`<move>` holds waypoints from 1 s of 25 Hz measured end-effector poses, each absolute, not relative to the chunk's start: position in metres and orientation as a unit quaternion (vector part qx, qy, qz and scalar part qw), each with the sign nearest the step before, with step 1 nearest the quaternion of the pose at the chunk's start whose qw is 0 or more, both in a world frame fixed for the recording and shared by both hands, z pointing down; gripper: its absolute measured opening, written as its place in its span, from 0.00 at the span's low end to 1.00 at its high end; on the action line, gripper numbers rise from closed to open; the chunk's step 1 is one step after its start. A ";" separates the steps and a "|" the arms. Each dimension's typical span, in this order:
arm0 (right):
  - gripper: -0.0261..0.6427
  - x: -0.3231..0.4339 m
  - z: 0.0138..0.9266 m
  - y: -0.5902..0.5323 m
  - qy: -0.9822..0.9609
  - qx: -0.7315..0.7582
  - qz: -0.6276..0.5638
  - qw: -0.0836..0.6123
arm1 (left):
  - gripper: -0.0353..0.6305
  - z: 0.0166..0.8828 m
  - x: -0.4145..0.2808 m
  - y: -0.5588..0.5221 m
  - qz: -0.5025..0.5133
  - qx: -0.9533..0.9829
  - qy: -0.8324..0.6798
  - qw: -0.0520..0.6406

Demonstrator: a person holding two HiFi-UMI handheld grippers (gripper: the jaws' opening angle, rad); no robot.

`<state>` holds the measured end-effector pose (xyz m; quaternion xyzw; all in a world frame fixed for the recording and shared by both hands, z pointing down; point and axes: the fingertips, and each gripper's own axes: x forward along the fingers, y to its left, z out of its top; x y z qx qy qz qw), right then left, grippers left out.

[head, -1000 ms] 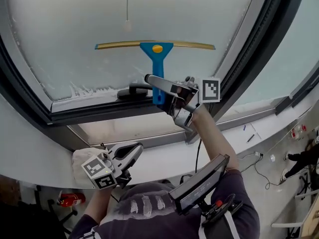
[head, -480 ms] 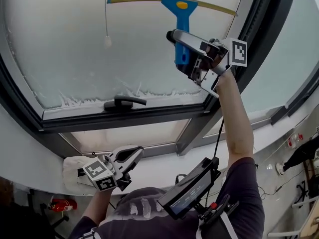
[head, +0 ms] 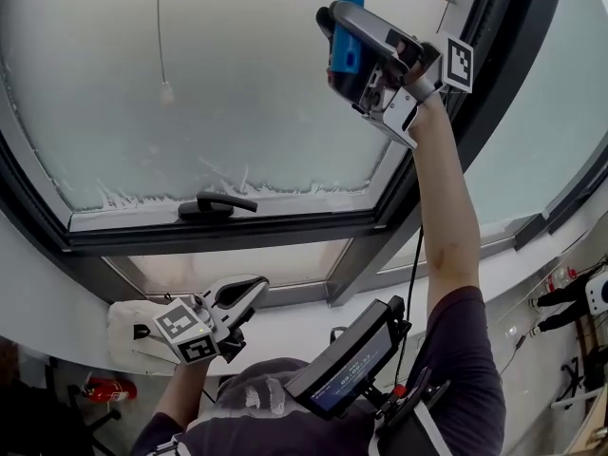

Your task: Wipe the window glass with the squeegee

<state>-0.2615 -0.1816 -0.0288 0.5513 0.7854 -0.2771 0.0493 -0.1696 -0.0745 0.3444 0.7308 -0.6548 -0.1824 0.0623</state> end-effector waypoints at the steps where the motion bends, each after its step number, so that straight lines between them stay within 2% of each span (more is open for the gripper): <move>1: 0.23 -0.261 -0.030 -0.183 0.785 0.553 -0.275 0.052 | 0.06 0.344 -0.171 -0.076 -0.181 0.729 -0.657 0.062; 5: 0.23 -0.260 -0.033 -0.184 0.781 0.562 -0.268 0.048 | 0.06 0.339 -0.172 -0.083 -0.174 0.726 -0.663 0.060; 15: 0.23 -0.260 -0.053 -0.182 0.790 0.562 -0.242 0.040 | 0.06 0.286 -0.165 -0.104 -0.129 0.744 -0.656 -0.014; 25: 0.24 -0.263 -0.048 -0.190 0.775 0.565 -0.275 0.064 | 0.06 0.298 -0.156 -0.111 -0.129 0.746 -0.653 0.003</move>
